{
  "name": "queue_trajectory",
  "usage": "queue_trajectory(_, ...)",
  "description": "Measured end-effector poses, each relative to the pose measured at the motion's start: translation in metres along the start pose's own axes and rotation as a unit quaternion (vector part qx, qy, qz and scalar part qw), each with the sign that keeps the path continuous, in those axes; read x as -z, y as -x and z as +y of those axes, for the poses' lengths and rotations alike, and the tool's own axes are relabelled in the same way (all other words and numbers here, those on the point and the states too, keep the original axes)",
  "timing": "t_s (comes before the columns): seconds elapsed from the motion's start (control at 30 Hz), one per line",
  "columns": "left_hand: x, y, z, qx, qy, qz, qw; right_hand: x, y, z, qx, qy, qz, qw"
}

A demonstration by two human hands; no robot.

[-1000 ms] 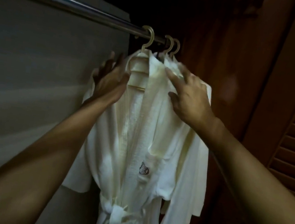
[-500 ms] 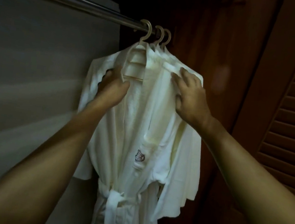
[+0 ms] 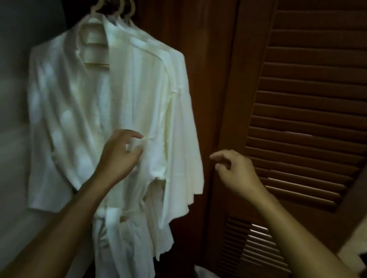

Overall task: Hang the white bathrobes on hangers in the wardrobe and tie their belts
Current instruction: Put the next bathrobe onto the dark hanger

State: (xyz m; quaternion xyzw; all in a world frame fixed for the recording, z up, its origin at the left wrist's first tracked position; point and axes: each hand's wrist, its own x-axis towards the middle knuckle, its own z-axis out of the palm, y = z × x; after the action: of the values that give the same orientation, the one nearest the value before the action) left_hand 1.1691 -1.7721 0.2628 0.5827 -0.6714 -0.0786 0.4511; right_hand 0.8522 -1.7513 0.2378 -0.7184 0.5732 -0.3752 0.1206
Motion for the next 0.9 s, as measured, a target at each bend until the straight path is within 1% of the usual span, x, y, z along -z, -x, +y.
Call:
queue_trajectory(0.07,-0.019,0.012,0.016,-0.013,0.020,-0.023,0.999,0.014,0.033,0.021,-0.037,-0.014,-0.009,0.999)
queue_trajectory(0.2,-0.060,0.037,0.068,-0.047,0.065,-0.086,0.993,0.058,0.100,0.057,-0.111,-0.034,0.005,0.993)
queue_trajectory(0.33,-0.113,0.079,0.129,-0.060,0.099,-0.178,0.977,0.113,0.179,0.101,-0.177,-0.023,0.062,0.982)
queue_trajectory(0.43,-0.163,0.124,0.187,-0.086,0.129,-0.255,0.954,0.163,0.247,0.132,-0.223,-0.010,0.103,0.969)
queue_trajectory(0.53,-0.214,0.174,0.252,-0.111,0.146,-0.333,0.925,0.219,0.320,0.158,-0.284,-0.018,0.136,0.949)
queue_trajectory(0.67,-0.276,0.247,0.345,-0.153,0.173,-0.421,0.877,0.291,0.423,0.184,-0.326,0.020,0.197,0.924)
queue_trajectory(0.83,-0.342,0.343,0.461,-0.206,0.213,-0.508,0.809,0.362,0.553,0.209,-0.394,0.057,0.260,0.880)
queue_trajectory(0.9,-0.364,0.384,0.504,-0.228,0.211,-0.546,0.778,0.381,0.602,0.216,-0.416,0.075,0.288,0.859)
